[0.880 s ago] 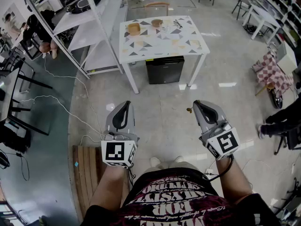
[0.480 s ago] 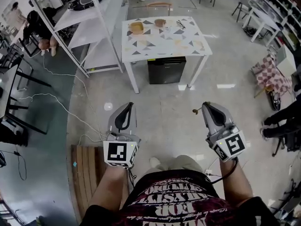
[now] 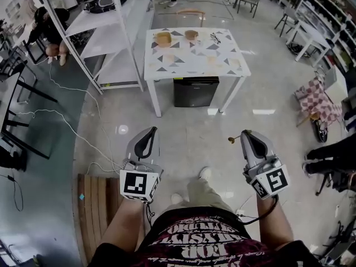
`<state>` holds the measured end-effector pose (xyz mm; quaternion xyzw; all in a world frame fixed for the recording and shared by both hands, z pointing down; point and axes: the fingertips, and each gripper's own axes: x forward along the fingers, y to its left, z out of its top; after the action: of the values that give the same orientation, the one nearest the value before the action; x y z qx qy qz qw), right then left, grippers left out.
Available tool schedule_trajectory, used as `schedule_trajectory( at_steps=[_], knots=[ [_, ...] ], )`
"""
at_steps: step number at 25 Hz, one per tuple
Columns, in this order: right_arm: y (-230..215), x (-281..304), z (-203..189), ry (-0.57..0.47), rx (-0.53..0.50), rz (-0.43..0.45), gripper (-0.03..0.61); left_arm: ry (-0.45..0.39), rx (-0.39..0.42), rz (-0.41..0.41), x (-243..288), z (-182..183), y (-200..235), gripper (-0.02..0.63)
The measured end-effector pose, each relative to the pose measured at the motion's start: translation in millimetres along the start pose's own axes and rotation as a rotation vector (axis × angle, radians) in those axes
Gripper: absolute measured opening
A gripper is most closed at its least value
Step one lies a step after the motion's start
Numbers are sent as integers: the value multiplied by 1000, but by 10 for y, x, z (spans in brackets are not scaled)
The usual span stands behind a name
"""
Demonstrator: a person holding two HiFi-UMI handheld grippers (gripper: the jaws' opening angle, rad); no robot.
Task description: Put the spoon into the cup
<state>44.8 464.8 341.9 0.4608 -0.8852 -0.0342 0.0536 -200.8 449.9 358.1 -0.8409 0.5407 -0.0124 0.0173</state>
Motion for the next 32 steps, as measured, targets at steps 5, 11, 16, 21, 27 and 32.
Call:
schedule_trajectory(
  at_steps=[5, 11, 16, 21, 27, 32],
  knots=[
    [-123, 170, -68, 0, 13, 9, 29, -14, 8, -12, 257, 31, -20, 2],
    [-376, 427, -117, -12, 43, 25, 29, -14, 18, -50, 604, 11, -130, 1],
    [-529, 582, -125, -16, 46, 50, 29, -49, -18, -8, 774, 58, -36, 4],
    [-656, 710, -170, -6, 64, 76, 29, -36, -4, 17, 928, 44, -3, 4],
    [-775, 845, -303, 14, 82, 92, 29, 11, -16, 42, 1136, -151, 51, 4],
    [-995, 957, -325, 12, 95, 88, 29, 10, -32, 27, 1357, -187, 37, 4]
  ],
)
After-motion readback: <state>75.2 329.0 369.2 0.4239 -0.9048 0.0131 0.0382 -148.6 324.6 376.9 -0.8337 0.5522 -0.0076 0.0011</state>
